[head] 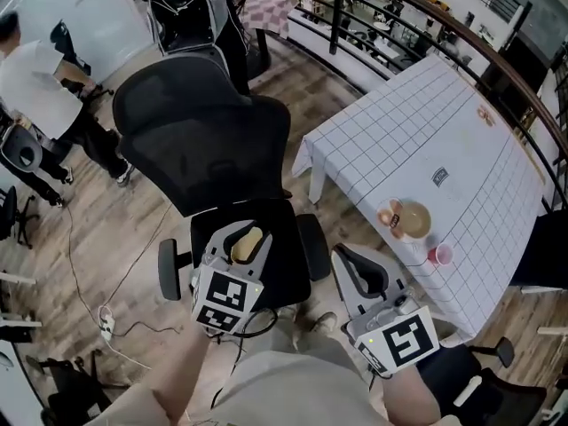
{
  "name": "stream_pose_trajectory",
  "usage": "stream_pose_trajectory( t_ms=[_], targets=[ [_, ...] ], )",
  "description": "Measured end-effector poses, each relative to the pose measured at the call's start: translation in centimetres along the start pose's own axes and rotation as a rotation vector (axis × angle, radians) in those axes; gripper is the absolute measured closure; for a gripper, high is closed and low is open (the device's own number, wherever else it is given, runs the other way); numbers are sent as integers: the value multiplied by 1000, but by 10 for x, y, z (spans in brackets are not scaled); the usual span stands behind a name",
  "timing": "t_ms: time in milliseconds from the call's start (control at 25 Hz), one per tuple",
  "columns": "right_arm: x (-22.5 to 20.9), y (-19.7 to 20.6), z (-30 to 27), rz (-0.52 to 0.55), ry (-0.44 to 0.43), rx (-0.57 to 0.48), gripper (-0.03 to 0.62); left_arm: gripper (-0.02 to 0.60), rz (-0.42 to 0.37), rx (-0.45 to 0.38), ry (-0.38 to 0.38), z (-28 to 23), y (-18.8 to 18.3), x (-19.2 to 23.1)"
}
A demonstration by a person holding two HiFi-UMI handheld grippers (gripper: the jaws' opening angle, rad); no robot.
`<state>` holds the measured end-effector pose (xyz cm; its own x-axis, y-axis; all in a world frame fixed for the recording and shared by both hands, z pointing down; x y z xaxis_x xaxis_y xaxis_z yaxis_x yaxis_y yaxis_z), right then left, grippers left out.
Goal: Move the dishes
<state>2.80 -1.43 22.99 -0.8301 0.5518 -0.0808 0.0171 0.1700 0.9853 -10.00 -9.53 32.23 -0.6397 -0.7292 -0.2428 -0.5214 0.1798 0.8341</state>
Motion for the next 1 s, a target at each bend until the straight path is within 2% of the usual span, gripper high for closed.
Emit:
stream_pose_trajectory(
  t_ms=[240,640,1000],
  targets=[
    [2,28,-42,-37,-79,44,568,442,58,151,-9,-21,69,12],
    [-2,90,-106,-89,-139,82,568,431,123,248,-15,-59,160,23],
    [12,191,-144,-114,-160,187,568,431,137,321,-15,-97,247,15]
  ],
)
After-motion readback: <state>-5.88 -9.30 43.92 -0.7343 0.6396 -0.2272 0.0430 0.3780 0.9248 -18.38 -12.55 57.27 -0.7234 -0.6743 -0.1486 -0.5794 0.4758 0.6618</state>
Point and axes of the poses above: the fingertips, and each gripper's own axes: z backward along the fingers, x to its left, y out of its underside, the point moved 3 cm from there along z, backward along the fingers, and after that the axes turned 7 degrees about -y, right-handed, at the moved point
